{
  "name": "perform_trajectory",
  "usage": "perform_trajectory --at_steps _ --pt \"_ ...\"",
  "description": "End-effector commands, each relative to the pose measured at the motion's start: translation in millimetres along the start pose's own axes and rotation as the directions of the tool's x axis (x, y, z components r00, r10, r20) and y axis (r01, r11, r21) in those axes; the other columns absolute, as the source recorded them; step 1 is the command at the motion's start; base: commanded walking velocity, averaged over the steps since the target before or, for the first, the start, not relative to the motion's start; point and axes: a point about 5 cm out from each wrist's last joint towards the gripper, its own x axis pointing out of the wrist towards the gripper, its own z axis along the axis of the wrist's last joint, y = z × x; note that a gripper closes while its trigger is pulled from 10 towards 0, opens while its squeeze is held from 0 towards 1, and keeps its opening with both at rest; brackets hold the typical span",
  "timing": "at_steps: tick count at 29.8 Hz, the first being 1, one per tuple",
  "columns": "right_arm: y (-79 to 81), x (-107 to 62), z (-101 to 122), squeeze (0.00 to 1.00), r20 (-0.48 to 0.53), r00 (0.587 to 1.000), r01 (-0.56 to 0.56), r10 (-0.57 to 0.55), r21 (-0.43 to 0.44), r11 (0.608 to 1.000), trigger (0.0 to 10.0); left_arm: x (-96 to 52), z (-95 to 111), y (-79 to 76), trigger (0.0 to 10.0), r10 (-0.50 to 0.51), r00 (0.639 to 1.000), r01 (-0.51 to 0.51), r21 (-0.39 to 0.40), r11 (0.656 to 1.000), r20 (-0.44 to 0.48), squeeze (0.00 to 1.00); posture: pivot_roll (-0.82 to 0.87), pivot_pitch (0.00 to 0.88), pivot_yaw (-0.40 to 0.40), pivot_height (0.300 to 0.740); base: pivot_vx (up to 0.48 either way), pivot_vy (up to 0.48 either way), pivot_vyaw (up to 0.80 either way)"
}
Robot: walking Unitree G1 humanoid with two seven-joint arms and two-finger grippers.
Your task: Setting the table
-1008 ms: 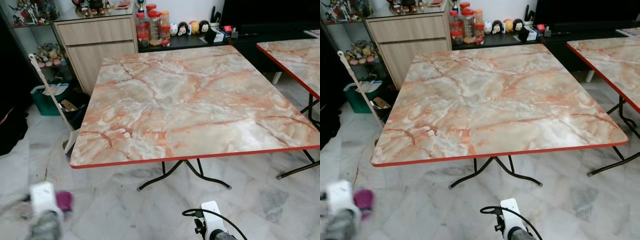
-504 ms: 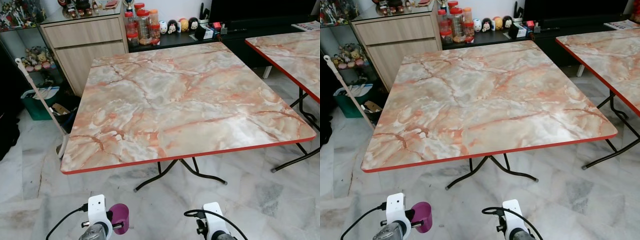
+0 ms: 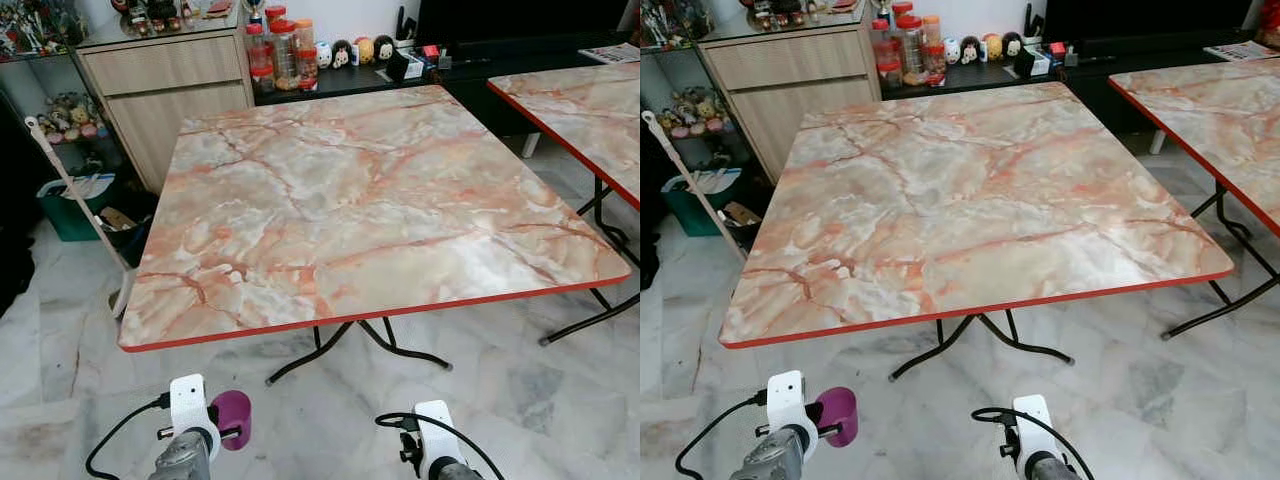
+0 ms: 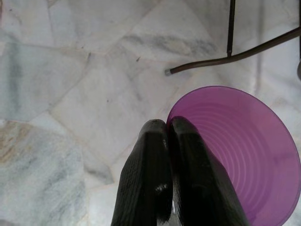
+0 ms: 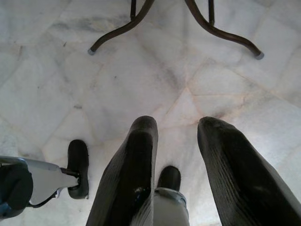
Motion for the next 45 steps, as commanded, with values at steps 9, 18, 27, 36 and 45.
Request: perform_trajectory --at_steps 9,18,27,36,45 --pt "-2.0 -0.6 -4.4 0.0 -0.031 0.999 0.014 -0.013 0.034 0.999 10.0 -1.9 -8.2 6.9 10.0 0.021 0.999 -0.02 0.043 0.999 -0.037 0.0 -0.18 0.0 0.075 0.74 0.301 -0.054 0.32" --pt "-0.5 0.0 -2.8 0.0 -0.03 1.0 0.007 -0.005 0.058 0.998 10.0 -3.2 -13.0 8.4 10.0 0.025 0.998 -0.022 0.055 0.998 -0.054 0.0 -0.18 0.0 0.073 0.74 0.305 -0.282 0.0" --pt "-1.6 -0.1 -4.0 0.0 -0.045 0.999 0.009 -0.007 0.039 0.999 10.0 -3.6 -14.6 8.1 10.0 0.022 0.998 -0.018 0.065 0.998 -0.06 0.0 -0.18 0.0 0.069 0.74 0.28 -0.387 0.21" --pt "0.4 -0.5 -5.7 0.0 -0.048 0.999 -0.002 0.0 -0.03 1.0 10.0 -4.1 -16.0 8.8 10.0 0.025 0.998 -0.02 0.069 0.997 -0.061 0.0 -0.18 0.0 0.068 0.74 0.276 -0.39 0.05" --pt "1.0 -0.3 -5.2 0.0 -0.048 0.999 -0.015 0.014 -0.018 1.0 10.0 -4.8 -18.1 10.2 10.0 0.03 0.997 -0.026 0.068 0.997 -0.066 0.0 -0.17 0.0 0.062 0.74 0.28 -0.387 0.37"
